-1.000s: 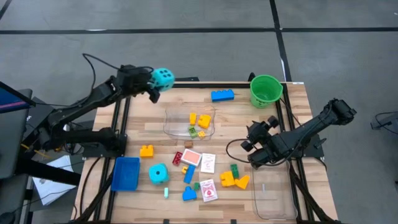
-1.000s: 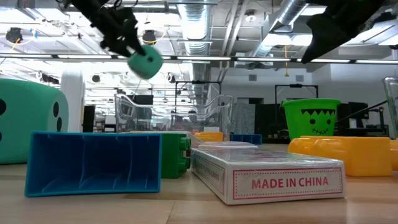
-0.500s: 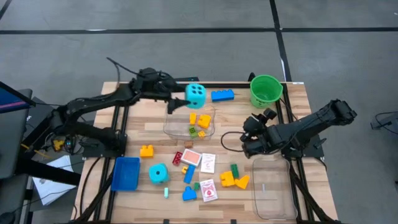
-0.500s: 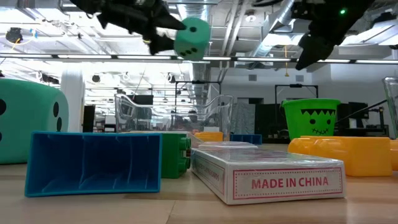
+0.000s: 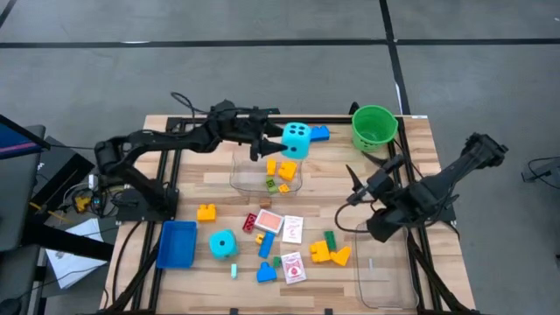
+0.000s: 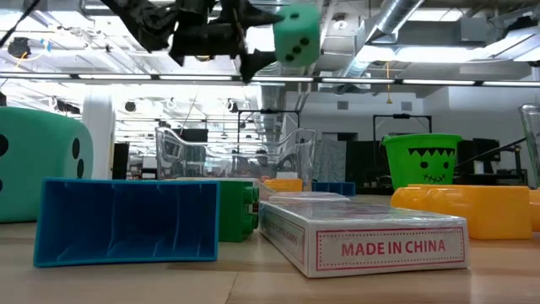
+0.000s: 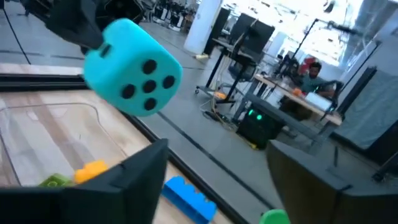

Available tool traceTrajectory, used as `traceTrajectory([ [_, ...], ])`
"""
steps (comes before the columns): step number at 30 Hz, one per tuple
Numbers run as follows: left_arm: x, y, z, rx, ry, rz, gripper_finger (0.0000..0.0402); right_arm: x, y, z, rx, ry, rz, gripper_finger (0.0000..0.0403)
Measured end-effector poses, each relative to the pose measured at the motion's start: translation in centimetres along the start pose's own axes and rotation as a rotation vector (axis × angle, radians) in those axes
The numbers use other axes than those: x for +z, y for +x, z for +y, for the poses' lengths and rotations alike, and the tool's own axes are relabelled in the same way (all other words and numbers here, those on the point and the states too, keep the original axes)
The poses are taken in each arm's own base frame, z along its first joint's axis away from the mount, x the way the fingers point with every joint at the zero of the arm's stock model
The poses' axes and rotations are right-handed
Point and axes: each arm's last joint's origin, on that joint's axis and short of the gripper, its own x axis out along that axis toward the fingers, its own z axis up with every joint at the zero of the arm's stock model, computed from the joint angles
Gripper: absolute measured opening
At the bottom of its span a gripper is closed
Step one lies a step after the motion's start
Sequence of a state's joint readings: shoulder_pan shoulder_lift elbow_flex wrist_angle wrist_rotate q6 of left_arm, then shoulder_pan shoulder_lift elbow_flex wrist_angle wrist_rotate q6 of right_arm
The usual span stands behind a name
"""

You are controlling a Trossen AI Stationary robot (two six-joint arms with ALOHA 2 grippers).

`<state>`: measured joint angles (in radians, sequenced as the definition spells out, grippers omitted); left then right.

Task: Pick & Place Toys
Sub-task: Put the blue die into the bottom transparent bin

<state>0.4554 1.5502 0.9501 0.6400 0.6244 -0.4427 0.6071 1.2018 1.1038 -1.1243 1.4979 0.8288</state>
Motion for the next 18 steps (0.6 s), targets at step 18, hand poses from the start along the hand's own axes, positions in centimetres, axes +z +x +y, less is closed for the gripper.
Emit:
traceTrajectory([
  [18,-0.4,4.4,-3.6,-0.281,0.026,-0.042,0.0326,1.0,1.9,6.5,0.026,-0.551,0.026,0.0394],
])
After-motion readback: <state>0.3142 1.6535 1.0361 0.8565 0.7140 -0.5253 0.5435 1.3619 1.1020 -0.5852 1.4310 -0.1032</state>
